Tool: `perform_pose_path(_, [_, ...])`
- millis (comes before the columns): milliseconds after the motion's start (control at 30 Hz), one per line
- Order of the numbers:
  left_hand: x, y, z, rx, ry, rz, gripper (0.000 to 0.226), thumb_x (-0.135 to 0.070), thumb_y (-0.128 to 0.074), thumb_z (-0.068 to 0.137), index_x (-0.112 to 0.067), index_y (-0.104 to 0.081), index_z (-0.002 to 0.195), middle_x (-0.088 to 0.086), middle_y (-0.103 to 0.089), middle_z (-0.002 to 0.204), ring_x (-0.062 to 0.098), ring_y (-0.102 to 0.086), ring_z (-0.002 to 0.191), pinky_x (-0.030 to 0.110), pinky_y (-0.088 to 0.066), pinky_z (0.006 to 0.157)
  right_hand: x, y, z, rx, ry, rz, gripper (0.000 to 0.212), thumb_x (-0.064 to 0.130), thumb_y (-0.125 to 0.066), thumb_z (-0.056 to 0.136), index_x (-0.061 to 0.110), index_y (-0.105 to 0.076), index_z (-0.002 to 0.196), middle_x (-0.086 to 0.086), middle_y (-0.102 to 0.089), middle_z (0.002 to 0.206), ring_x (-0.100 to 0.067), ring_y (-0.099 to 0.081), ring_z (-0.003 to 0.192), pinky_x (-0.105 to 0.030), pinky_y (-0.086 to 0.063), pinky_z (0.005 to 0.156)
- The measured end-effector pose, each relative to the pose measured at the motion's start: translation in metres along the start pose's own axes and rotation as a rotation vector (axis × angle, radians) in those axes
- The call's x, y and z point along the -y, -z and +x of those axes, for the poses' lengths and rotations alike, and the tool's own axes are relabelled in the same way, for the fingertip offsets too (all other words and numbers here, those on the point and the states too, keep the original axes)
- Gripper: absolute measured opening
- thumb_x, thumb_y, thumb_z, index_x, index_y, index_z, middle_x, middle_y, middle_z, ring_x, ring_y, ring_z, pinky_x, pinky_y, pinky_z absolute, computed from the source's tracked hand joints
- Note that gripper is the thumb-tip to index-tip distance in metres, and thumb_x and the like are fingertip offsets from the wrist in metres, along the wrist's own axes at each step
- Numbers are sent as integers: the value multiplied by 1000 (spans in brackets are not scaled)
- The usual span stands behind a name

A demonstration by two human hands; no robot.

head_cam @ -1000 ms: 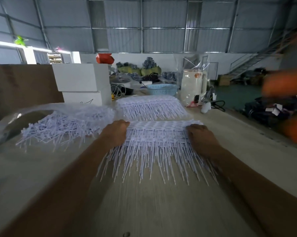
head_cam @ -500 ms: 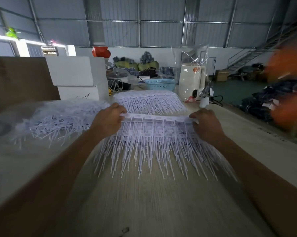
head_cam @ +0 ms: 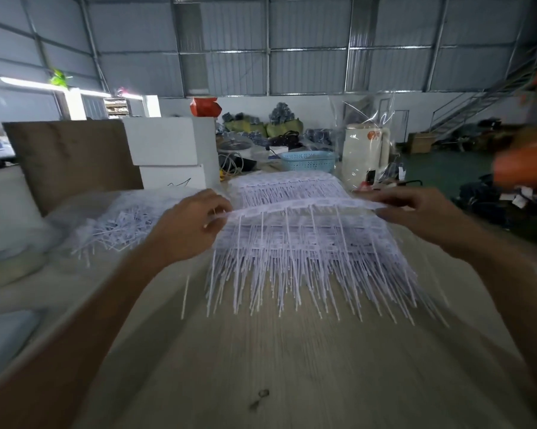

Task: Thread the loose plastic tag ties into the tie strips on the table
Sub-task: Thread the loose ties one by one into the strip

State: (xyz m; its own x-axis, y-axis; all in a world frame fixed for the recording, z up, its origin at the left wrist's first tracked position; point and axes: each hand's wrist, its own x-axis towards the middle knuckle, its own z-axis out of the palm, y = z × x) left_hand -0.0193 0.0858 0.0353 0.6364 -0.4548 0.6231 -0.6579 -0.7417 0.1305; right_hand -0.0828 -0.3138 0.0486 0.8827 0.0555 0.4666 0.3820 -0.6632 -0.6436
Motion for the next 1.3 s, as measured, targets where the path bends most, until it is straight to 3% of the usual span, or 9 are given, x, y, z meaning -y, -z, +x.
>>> perform_pose_path(133, [12, -15, -35, 10, 139, -116, 28, -2, -61, 91, -28, -68, 98, -4, -65, 93, 16, -60, 74, 45, -54, 72, -1, -33, -6, 240, -106, 110, 18, 11, -66, 95, 20, -74, 108, 2, -73, 103, -17, -70, 88, -30, -61, 75])
perform_pose_path(233, [2, -23, -40, -15, 140, -152, 17, -25, -55, 94, -30, -68, 102, -9, -65, 93, 8, -60, 76, 41, -54, 74, 3, -55, -9, 287, -84, 112, 14, 9, -64, 96, 14, -73, 106, -2, -71, 99, -17, -67, 83, -24, -56, 67])
perform_pose_path(433, [-62, -45, -7, 172, 44, -171, 56, -67, -44, 89, -36, -52, 136, -12, -61, 118, 6, -59, 101, 35, -51, 86, 22, -75, 3, 271, 112, -101, 15, 6, -65, 94, 9, -74, 106, -1, -72, 96, -16, -66, 79, -27, -51, 71])
perform_pose_path(533, [-93, -65, 5, 224, -39, -134, 49, -56, -54, 93, -33, -49, 136, -6, -61, 123, 15, -58, 108, 37, -49, 88, 23, -82, 4, 237, 244, -224, 18, 8, -69, 91, 10, -74, 108, 0, -71, 99, -13, -64, 87, -22, -46, 75])
perform_pose_path(667, [-110, -86, 6, 178, -43, -104, 35, -39, -59, 94, -29, -54, 127, -4, -61, 113, 19, -56, 108, 38, -50, 83, 4, -85, -12, 146, 277, -185, 14, 11, -70, 91, 14, -73, 104, 10, -67, 87, -2, -60, 76, -23, -43, 69])
perform_pose_path(867, [-115, -93, 3, 149, -95, -66, 28, -24, -56, 93, -21, -65, 120, -1, -61, 106, 23, -55, 103, 40, -49, 79, -14, -66, -22, 252, 53, 10, 10, 15, -68, 94, 12, -75, 100, -2, -74, 89, -18, -71, 77, -33, -59, 77])
perform_pose_path(1000, [-124, -99, -16, 55, -118, 10, 31, -21, -56, 90, -18, -65, 120, 0, -64, 107, 24, -57, 99, 41, -47, 80, -9, -65, -24, 314, -18, 52, 4, 15, -70, 92, 14, -74, 92, 0, -74, 87, -14, -71, 77, -23, -56, 73])
perform_pose_path(1133, [-126, -95, -20, -44, -118, 53, 29, -20, -60, 86, -14, -68, 113, 3, -65, 101, 27, -59, 95, 41, -49, 76, -3, -64, -29, 398, -207, 195, 14, 21, -64, 97, 9, -69, 92, -5, -74, 83, -19, -69, 71, -25, -55, 61])
perform_pose_path(1300, [-129, -89, -23, -17, -51, -9, 30, -33, -59, 95, -21, -64, 123, 0, -64, 109, 24, -57, 103, 40, -48, 81, 13, -66, -34, 268, -203, 308, 14, 21, -66, 95, 9, -72, 91, -2, -55, 65, -9, -52, 55, -21, -45, 52])
